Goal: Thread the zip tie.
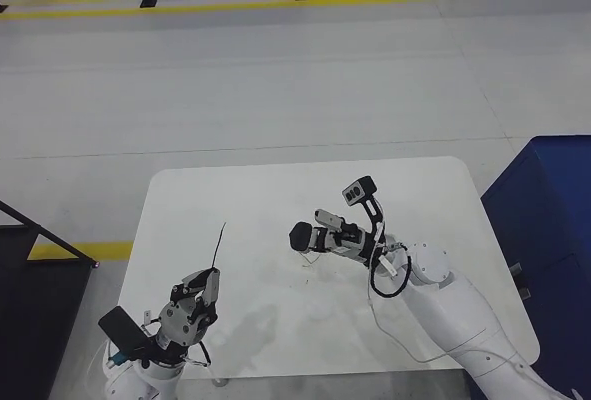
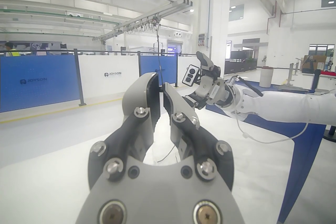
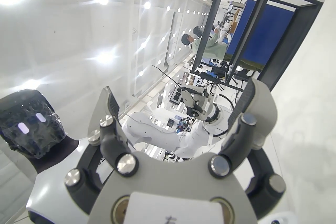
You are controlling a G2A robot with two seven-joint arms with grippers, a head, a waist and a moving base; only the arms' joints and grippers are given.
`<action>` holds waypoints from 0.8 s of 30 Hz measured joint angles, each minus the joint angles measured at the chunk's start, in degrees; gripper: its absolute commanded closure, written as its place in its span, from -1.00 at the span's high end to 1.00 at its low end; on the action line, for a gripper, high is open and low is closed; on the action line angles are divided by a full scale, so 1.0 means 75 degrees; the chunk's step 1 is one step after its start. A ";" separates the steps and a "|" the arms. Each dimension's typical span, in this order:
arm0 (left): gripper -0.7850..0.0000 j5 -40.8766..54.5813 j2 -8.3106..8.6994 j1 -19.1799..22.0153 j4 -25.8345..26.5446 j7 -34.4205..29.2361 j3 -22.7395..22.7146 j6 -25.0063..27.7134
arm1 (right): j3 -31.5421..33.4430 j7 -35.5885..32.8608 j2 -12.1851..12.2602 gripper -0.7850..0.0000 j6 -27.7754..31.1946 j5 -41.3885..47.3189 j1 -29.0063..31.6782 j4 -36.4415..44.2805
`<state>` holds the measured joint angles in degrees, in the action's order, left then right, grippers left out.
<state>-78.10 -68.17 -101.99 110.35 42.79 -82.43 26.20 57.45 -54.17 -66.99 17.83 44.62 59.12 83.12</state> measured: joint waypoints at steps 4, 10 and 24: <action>-1.00 -0.2100 0.0013 -0.0169 0.0218 0.0823 0.0050 -0.1583 | -0.0057 -0.0529 0.0051 1.00 -0.1740 0.0136 -0.0192 0.0180; -1.00 -0.5000 -0.0024 -0.0410 0.0211 0.1250 0.0289 -0.4440 | 0.0183 -0.0673 0.0155 1.00 -0.3313 -0.0130 -0.0276 0.0609; -1.00 -0.6853 0.0026 -0.0441 0.0307 0.0470 0.0317 -0.4951 | 0.0012 -0.1099 0.0169 1.00 -0.3986 -0.0054 -0.0109 0.0798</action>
<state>-129.50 -67.97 -105.30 112.65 46.32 -80.06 -10.94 57.54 -62.42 -65.73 -12.07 44.21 58.30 89.11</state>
